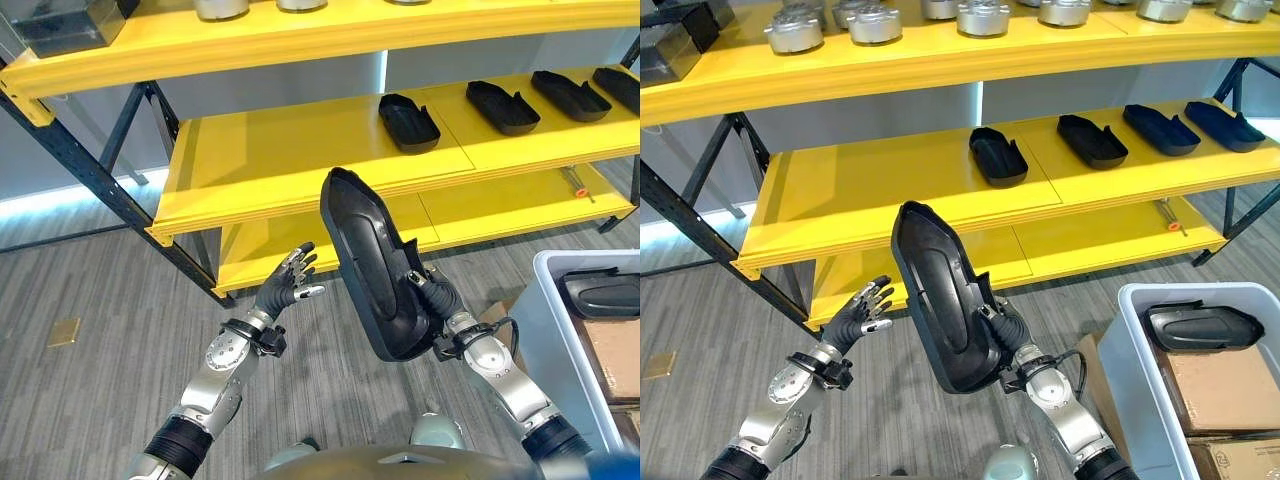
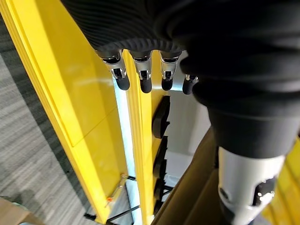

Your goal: Move parts from the plastic box to the shelf.

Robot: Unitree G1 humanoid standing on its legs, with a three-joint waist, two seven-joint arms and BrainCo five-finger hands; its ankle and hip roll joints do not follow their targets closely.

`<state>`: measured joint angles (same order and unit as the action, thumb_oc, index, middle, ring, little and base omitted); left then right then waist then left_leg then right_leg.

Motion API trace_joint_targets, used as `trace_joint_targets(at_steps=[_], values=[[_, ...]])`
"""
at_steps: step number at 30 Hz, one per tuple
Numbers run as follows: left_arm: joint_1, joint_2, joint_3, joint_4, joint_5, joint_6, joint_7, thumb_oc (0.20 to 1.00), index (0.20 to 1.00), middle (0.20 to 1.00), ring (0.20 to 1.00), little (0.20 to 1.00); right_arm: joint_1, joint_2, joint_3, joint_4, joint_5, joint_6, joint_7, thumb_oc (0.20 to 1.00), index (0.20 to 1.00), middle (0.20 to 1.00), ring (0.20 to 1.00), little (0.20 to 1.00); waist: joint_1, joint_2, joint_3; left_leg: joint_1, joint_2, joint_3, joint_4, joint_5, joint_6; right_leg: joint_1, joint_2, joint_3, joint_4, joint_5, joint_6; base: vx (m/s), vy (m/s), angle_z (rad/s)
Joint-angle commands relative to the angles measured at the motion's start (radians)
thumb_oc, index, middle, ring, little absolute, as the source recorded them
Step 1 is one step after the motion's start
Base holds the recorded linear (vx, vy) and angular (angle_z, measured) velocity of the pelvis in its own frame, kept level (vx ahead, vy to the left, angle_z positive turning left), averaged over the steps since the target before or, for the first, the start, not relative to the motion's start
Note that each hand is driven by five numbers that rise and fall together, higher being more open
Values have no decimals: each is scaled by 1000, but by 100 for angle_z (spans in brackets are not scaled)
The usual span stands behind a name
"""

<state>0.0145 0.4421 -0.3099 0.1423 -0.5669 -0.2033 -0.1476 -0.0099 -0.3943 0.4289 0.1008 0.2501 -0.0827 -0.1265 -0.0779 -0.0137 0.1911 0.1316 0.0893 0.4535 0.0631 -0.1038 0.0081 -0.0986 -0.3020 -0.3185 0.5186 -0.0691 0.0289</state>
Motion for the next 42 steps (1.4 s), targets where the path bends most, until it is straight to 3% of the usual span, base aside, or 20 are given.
trace_joint_targets(at_steps=[1, 3, 4, 5, 6, 8, 12, 16, 20, 26, 31, 35, 36, 38, 39, 40, 42], values=[[17, -30, 31, -102, 8, -69, -5, 1000, 1000, 1000, 1000, 1000, -64, 1, -25, -61, -11, -75, -8, 200, 200, 200, 200, 200, 44, 41, 14, -22, -66, -63, -127, 84, 65, -17, 26, -38, 282, -59, 104, 72, 214, -9], [12, -25, 30, -118, -11, -60, -2, 1000, 1000, 1000, 1000, 1000, -80, 1, -23, -65, -10, -77, -9, 200, 200, 200, 200, 200, 27, 31, 30, -3, -85, -67, -137, 70, 63, -58, 95, -17, 187, -35, 118, 153, 142, -19], [-4, -28, 25, -119, -24, -48, -8, 1000, 1000, 1000, 1000, 1000, -79, -1, -34, -77, -13, -74, -2, 200, 200, 200, 200, 200, 11, 22, 41, 17, -90, -75, -141, 49, 61, -76, 107, -18, 15, 6, 122, 205, 27, 1], [-10, -32, 22, -117, -24, -44, -11, 1000, 1000, 1000, 1000, 1000, -81, 0, -38, -75, -14, -77, -2, 200, 200, 200, 200, 200, 9, 19, 45, 24, -89, -76, -144, 43, 57, -79, 99, -24, -58, 33, 126, 207, -77, 45], [-18, -37, 17, -115, -21, -38, -17, 1000, 1000, 1000, 1000, 1000, -87, 3, -42, -73, -11, -80, -5, 200, 200, 200, 200, 200, 10, 11, 53, 33, -90, -78, -146, 33, 49, -84, 84, -32, -190, 91, 139, 197, -176, 34], [-32, -40, -13, -106, -1, -30, -35, 1000, 1000, 1000, 1000, 1000, -101, 12, -50, -66, 1, -71, -41, 200, 200, 200, 200, 200, 7, -12, 72, 46, -103, -91, -147, 7, 46, -122, 45, 12, -379, 273, 183, 212, -267, 34], [-28, -35, -58, -117, 8, -9, -68, 1000, 1000, 1000, 1000, 1000, -87, 32, -85, -51, -3, -72, -65, 200, 200, 200, 200, 200, -1, 2, 97, 90, -74, -109, -145, -26, 31, -169, 20, 68, -440, 317, 220, 278, -176, 78], [-32, -27, -84, -124, 8, 8, -65, 1000, 1000, 1000, 1000, 1000, -51, 28, -114, -67, -4, -66, -65, 200, 200, 200, 200, 200, -19, -23, 87, 92, -86, -115, -94, -63, 32, -134, 24, 90, -442, 346, 223, 271, -188, 62], [-22, -26, -73, -126, 6, 2, -64, 1000, 1000, 1000, 1000, 1000, -47, 11, -115, -64, -40, -73, -55, 200, 200, 200, 200, 200, -7, -32, 75, 82, -81, -92, -63, -76, 35, -109, 26, 31, -396, 311, 208, 223, -178, 51], [-9, -34, -53, -131, 21, 11, -72, 1000, 1000, 1000, 1000, 1000, -75, -3, -106, -33, -17, -73, -87, 200, 200, 200, 200, 200, 0, -16, 62, 77, -45, -55, -5, -108, 35, -108, 51, -51, -302, 153, 157, 250, -218, -12], [5, -49, -28, -144, -3, 16, -52, 1000, 1000, 1000, 1000, 1000, -63, -5, -120, -33, 1, -49, -91, 200, 200, 200, 200, 200, -31, 8, 45, 95, -37, -12, 46, -154, 42, -114, 67, -72, -257, 98, 117, 284, -134, -1], [-6, -49, -18, -152, 12, 14, -22, 1000, 1000, 1000, 1000, 1000, -27, -7, -137, -52, 15, -22, -58, 200, 200, 200, 200, 200, -63, 33, 27, 117, -75, -12, 102, -189, 47, -132, 96, -73, -219, 59, 95, 241, -108, -4], [-7, -48, -18, -154, 11, 13, -5, 1000, 1000, 1000, 1000, 1000, -19, -8, -138, -56, 26, -13, -54, 200, 200, 200, 200, 200, -68, 41, 22, 123, -81, -12, 112, -182, 39, -130, 109, -78, -218, 48, 85, 207, -141, -7], [-11, -46, -16, -155, -12, 12, 25, 1000, 1000, 1000, 1000, 1000, -2, -14, -135, -66, 41, -7, -42, 200, 200, 200, 200, 200, -80, 66, 9, 116, -74, -13, 184, -59, -24, -98, 179, -88, -259, 11, 39, 172, -173, -11], [-14, -42, -11, -167, -31, 19, 33, 1000, 1000, 1000, 1000, 1000, 4, -20, -130, -74, 30, -12, -37, 200, 200, 200, 200, 200, -78, 67, 14, 63, -54, -8, 299, 10, -52, -70, 207, -79, -279, -14, 10, 203, -240, -17], [-26, -53, -7, -173, -33, 28, 43, 1000, 1000, 1000, 1000, 1000, -3, -33, -121, -84, 25, -13, -40, 200, 200, 200, 200, 200, -86, 49, 31, -38, 92, 82, 484, 88, -113, -19, 215, -65, -313, -53, -28, 149, -146, -18], [-37, -70, -18, -160, -29, 12, 62, 1000, 1000, 1000, 1000, 1000, -27, -42, -112, -82, 21, -4, -36, 200, 200, 200, 200, 200, -95, 49, 46, -56, 165, 106, 409, 88, -103, -20, 194, -50, -295, -66, -29, 46, 169, -15]])
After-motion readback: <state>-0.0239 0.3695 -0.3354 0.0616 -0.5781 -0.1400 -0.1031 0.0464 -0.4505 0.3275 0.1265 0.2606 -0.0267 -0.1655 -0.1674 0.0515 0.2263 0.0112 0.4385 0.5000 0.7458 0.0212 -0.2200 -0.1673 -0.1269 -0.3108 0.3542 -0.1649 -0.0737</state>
